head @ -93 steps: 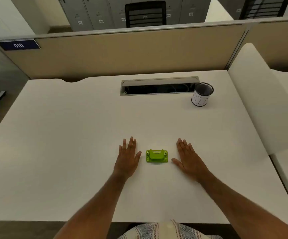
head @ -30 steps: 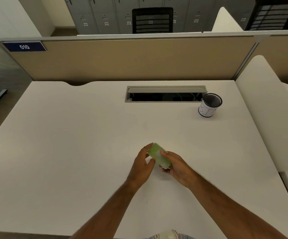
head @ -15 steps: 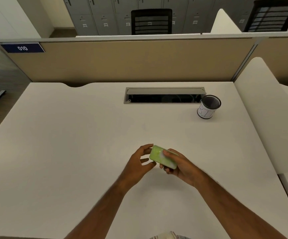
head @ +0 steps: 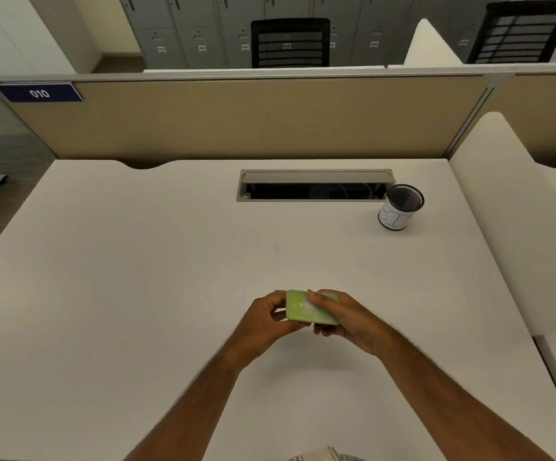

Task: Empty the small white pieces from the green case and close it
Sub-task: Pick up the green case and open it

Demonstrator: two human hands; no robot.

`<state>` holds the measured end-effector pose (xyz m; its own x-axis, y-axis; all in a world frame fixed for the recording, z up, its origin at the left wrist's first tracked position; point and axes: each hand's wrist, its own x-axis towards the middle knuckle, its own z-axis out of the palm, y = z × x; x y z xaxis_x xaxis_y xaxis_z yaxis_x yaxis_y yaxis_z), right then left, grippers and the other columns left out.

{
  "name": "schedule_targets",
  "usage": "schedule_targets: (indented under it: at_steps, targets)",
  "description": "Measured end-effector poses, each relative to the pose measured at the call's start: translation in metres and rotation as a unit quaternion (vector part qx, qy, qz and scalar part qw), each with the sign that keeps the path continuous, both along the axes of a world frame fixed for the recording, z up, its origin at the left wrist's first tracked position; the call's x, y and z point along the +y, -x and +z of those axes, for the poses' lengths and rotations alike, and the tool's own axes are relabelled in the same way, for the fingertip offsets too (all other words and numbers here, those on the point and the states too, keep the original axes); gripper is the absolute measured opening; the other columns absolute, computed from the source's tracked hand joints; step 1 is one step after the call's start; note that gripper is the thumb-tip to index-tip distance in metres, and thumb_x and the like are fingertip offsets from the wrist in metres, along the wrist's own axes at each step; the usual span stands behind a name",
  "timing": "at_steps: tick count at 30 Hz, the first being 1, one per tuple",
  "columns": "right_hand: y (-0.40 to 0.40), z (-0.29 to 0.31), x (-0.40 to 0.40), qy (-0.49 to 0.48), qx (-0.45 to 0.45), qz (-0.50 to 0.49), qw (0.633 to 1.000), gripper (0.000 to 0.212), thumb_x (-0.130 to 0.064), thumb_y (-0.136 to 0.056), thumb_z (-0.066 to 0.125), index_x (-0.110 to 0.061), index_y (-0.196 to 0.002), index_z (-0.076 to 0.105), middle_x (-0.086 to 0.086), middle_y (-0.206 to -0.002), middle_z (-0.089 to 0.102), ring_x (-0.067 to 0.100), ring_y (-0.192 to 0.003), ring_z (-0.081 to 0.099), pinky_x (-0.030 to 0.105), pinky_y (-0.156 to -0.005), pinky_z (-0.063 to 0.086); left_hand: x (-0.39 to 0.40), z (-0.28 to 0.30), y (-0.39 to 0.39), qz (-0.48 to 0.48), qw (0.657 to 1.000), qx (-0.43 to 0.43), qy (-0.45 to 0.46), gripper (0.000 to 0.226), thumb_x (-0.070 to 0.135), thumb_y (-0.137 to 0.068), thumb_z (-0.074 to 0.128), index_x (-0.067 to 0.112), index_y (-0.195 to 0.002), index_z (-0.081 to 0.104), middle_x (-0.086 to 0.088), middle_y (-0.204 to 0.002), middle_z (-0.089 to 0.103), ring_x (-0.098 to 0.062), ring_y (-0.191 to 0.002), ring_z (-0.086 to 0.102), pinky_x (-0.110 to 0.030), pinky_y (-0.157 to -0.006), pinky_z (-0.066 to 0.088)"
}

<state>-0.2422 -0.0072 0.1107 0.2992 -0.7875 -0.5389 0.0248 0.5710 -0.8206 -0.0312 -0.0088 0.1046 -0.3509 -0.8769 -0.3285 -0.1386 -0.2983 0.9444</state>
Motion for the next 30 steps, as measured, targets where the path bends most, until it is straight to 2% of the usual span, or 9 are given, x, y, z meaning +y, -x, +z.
schedule_targets:
  at_steps: [3, 6, 9, 12, 14, 19, 25, 30]
  targets:
    - [-0.005, -0.002, -0.003, 0.058, 0.092, -0.025, 0.994, 0.042, -0.052, -0.091, 0.07, -0.013, -0.106, 0.069, 0.01, -0.1, 0.075, 0.028, -0.09, 0.072, 0.042, -0.074, 0.058, 0.001, 0.0, 0.0, 0.024, 1.0, 0.015, 0.0, 0.045, 0.008, -0.087, 0.087, 0.017, -0.129, 0.075, 0.001, -0.13, 0.079, -0.017, -0.118, 0.077, -0.036, -0.104, 0.061]
    - [-0.01, -0.002, -0.004, 0.161, 0.193, -0.038, 0.967, 0.03, -0.045, -0.089, 0.074, -0.026, -0.11, 0.065, -0.003, -0.112, 0.068, 0.022, -0.104, 0.067, 0.037, -0.077, 0.06, 0.002, -0.001, 0.001, 0.04, 0.999, 0.02, 0.003, 0.041, 0.009, -0.087, 0.087, 0.016, -0.126, 0.076, 0.001, -0.126, 0.08, -0.017, -0.116, 0.077, -0.034, -0.102, 0.062]
    - [-0.015, 0.004, -0.001, 0.273, 0.3, 0.009, 0.914, 0.044, -0.055, -0.084, 0.073, -0.038, -0.122, 0.061, -0.023, -0.125, 0.058, 0.003, -0.12, 0.052, 0.023, -0.096, 0.047, 0.002, -0.001, 0.002, 0.049, 0.999, 0.012, 0.011, 0.036, 0.013, -0.089, 0.087, 0.018, -0.123, 0.077, 0.001, -0.12, 0.081, -0.013, -0.112, 0.078, -0.031, -0.099, 0.063]
    - [-0.022, 0.012, 0.004, 0.36, 0.36, 0.069, 0.858, 0.054, -0.065, -0.084, 0.068, -0.04, -0.131, 0.058, -0.027, -0.132, 0.056, -0.005, -0.125, 0.047, 0.025, -0.109, 0.033, 0.0, -0.002, 0.003, 0.053, 0.998, -0.002, 0.028, 0.033, 0.008, -0.09, 0.084, 0.015, -0.121, 0.078, -0.001, -0.117, 0.081, -0.013, -0.11, 0.077, -0.025, -0.092, 0.062]
    - [-0.025, 0.017, 0.006, 0.379, 0.379, 0.086, 0.84, 0.057, -0.066, -0.086, 0.064, -0.041, -0.136, 0.055, -0.026, -0.134, 0.056, -0.006, -0.127, 0.046, 0.026, -0.112, 0.03, -0.001, -0.004, 0.004, 0.053, 0.998, -0.014, 0.039, 0.032, 0.005, -0.089, 0.083, 0.015, -0.119, 0.078, -0.001, -0.116, 0.081, -0.015, -0.111, 0.076, -0.024, -0.09, 0.062]
    - [-0.027, 0.022, 0.009, 0.412, 0.415, 0.103, 0.804, 0.056, -0.066, -0.091, 0.058, -0.038, -0.139, 0.056, -0.023, -0.132, 0.059, 0.0, -0.12, 0.051, 0.026, -0.103, 0.038, 0.001, -0.007, 0.002, 0.044, 0.997, -0.035, 0.05, 0.029, 0.007, -0.089, 0.081, 0.019, -0.115, 0.08, 0.003, -0.112, 0.082, -0.015, -0.11, 0.075, -0.033, -0.098, 0.062]
    - [-0.03, 0.021, 0.012, 0.463, 0.458, 0.104, 0.751, 0.054, -0.055, -0.087, 0.06, -0.027, -0.134, 0.065, -0.012, -0.123, 0.069, 0.01, -0.108, 0.063, 0.03, -0.091, 0.049, 0.002, -0.006, 0.005, 0.038, 0.998, -0.022, 0.042, 0.029, 0.001, -0.086, 0.08, 0.02, -0.108, 0.081, 0.003, -0.107, 0.082, -0.01, -0.103, 0.075, -0.03, -0.093, 0.062]
    - [-0.031, 0.019, 0.01, 0.467, 0.475, 0.121, 0.735, 0.054, -0.053, -0.086, 0.06, -0.022, -0.131, 0.069, -0.006, -0.123, 0.073, 0.015, -0.106, 0.068, 0.032, -0.088, 0.052, 0.005, -0.009, 0.007, 0.047, 0.998, -0.034, 0.022, 0.025, 0.011, -0.091, 0.079, 0.024, -0.112, 0.082, 0.005, -0.106, 0.084, -0.014, -0.106, 0.076, -0.033, -0.097, 0.063]
